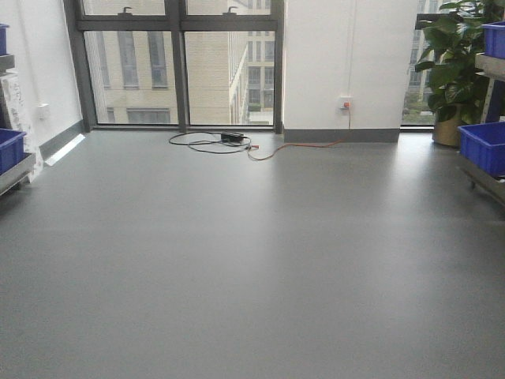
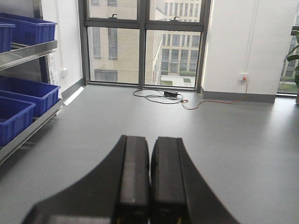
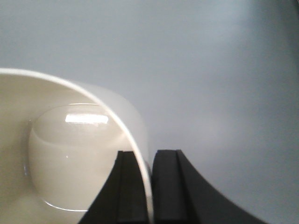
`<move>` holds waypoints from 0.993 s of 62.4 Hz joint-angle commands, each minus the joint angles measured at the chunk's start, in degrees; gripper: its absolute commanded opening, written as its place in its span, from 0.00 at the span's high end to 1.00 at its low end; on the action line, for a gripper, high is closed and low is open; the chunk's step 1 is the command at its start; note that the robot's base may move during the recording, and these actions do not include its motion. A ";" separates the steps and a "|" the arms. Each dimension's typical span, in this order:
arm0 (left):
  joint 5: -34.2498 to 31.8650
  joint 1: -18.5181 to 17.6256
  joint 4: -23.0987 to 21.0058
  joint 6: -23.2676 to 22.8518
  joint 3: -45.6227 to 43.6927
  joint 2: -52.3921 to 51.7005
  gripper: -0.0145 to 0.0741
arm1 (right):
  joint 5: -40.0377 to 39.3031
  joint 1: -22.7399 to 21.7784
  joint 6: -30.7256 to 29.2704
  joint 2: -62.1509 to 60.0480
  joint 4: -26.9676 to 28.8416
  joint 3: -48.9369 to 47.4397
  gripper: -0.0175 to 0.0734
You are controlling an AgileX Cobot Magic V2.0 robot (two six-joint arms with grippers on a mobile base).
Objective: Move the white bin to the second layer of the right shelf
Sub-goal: 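Drive toward the window and turn toward the roller shelf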
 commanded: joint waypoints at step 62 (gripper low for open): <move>-4.66 0.04 -0.40 -0.20 1.56 -0.94 0.74 | -4.78 -0.23 -0.17 0.29 0.00 -1.59 0.75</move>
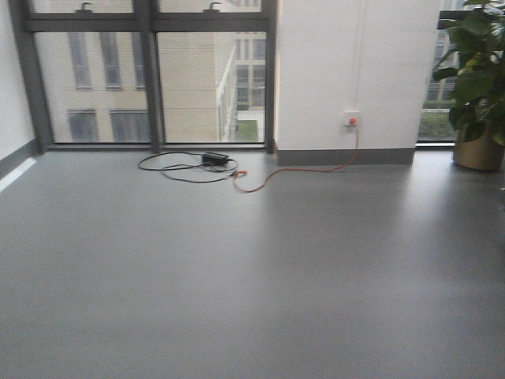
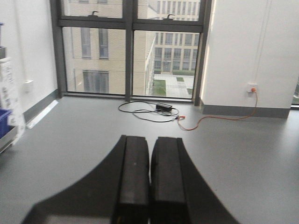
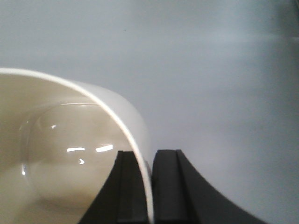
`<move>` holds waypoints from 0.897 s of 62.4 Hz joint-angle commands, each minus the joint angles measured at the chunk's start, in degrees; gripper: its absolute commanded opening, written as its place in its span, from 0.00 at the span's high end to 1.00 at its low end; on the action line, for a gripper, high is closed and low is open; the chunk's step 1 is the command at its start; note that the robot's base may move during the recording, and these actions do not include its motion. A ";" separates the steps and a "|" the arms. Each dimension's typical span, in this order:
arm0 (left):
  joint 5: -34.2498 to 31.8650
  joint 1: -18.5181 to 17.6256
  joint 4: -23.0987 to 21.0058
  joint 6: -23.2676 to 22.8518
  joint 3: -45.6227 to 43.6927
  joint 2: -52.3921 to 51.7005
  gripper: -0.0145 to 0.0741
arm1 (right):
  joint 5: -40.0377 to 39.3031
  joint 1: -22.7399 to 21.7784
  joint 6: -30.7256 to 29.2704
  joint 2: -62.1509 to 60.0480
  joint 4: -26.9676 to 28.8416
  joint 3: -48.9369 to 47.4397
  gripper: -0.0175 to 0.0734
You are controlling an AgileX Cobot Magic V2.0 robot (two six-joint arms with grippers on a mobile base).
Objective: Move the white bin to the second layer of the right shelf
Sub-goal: 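Drive toward the window and turn toward the roller shelf, then drive up to the steel roller shelf with blue crates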
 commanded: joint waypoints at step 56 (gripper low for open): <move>-4.66 0.04 -0.40 -0.20 1.56 -0.94 0.74 | -4.78 -0.23 -0.17 0.29 0.00 -1.59 0.75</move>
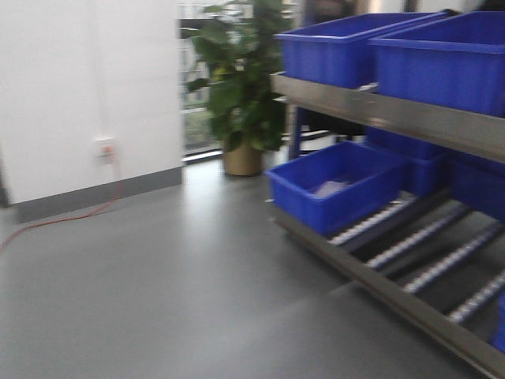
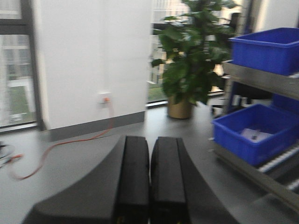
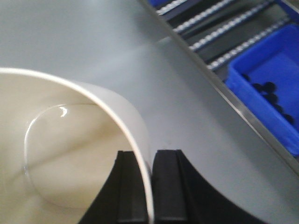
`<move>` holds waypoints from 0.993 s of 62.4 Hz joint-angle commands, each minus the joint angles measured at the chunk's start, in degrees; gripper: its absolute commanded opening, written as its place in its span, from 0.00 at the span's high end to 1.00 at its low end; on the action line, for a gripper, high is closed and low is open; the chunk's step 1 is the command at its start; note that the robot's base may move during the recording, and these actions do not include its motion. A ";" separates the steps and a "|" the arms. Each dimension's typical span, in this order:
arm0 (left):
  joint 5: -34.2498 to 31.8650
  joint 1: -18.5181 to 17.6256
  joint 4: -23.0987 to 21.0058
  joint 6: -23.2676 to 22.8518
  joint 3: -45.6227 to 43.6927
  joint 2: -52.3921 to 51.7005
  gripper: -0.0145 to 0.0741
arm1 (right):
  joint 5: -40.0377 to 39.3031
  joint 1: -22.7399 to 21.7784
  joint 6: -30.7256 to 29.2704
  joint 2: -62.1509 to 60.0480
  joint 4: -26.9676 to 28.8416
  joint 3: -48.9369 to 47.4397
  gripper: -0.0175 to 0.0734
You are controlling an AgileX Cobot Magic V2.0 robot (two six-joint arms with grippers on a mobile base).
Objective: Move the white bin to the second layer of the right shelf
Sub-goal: 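Drive up to the steel roller shelf with blue crates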
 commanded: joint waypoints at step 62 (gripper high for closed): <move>-4.66 0.04 -0.40 -0.20 1.56 -0.94 0.74 | -4.78 -0.23 -0.17 0.29 0.00 -1.59 0.75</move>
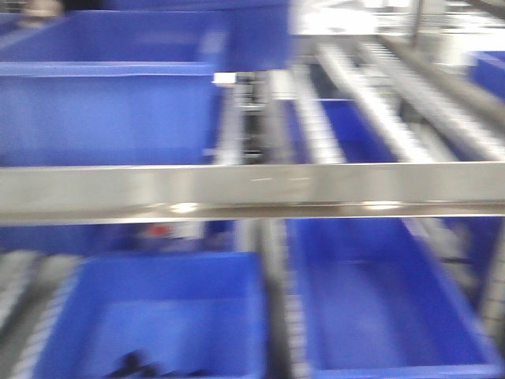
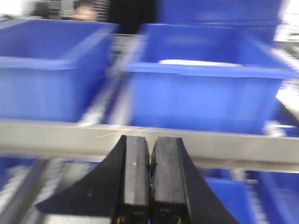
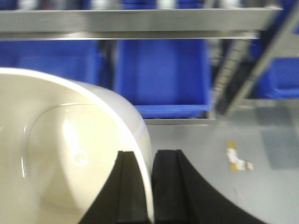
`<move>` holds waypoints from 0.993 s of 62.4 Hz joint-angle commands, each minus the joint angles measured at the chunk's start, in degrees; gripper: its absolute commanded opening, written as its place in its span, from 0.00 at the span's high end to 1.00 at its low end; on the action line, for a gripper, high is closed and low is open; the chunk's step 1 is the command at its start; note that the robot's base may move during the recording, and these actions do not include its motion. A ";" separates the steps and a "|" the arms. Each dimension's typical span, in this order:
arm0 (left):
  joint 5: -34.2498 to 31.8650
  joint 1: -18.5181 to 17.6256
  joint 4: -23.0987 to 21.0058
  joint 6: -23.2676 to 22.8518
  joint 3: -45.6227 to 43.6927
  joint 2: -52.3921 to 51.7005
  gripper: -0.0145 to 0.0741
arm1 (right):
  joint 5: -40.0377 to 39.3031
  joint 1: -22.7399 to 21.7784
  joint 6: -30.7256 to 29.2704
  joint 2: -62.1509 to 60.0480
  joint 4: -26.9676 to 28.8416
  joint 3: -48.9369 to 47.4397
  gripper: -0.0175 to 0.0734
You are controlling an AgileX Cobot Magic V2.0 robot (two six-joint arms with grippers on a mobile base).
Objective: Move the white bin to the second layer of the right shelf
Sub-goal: 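Drive up to the steel roller shelf with blue crates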
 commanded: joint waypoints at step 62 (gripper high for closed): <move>-4.66 0.04 -0.40 -0.20 1.56 -0.94 0.74 | -4.78 -0.23 -0.17 0.29 0.00 -1.59 0.75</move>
